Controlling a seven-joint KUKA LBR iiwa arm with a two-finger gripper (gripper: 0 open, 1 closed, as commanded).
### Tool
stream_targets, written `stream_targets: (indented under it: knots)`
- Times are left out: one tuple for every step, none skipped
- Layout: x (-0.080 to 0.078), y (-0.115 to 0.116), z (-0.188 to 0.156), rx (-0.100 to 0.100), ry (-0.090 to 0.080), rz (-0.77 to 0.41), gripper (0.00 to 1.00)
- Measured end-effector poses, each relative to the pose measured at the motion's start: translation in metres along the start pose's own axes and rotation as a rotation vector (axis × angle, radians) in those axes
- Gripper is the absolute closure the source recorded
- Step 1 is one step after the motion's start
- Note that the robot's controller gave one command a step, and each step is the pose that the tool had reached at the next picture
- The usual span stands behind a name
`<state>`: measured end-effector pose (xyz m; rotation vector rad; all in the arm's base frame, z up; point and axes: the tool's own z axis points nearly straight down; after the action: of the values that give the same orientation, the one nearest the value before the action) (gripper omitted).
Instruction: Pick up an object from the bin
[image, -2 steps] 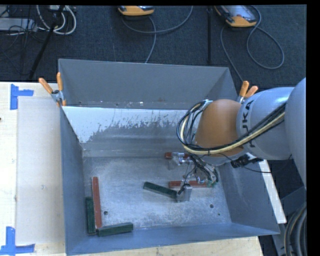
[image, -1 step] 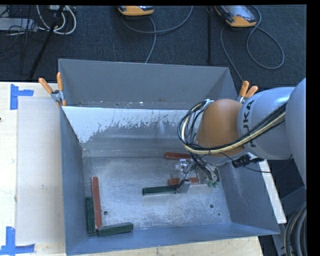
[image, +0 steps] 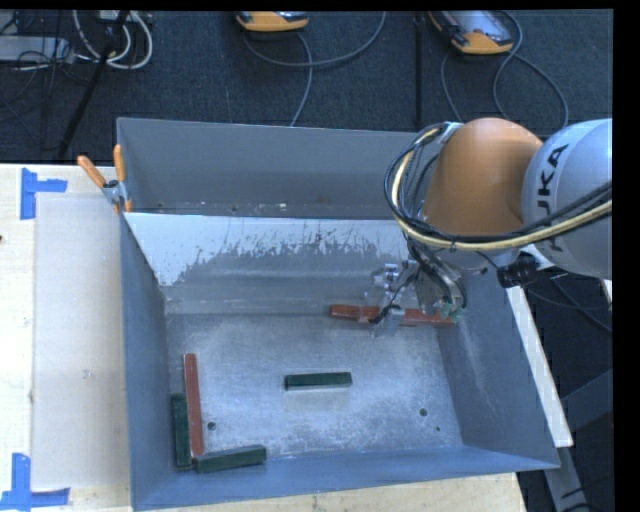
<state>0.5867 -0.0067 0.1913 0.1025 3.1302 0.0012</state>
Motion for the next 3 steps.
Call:
stream_targets:
  knots:
    - [-0.007, -0.036, -0.08, 0.002, 0.0, 0.008, 1.0]
    - [-0.027, 0.002, -0.078, -0.001, 0.006, -0.242, 1.0]
    - [-0.022, 0.067, -0.279, -0.002, 0.001, -0.71, 1.0]
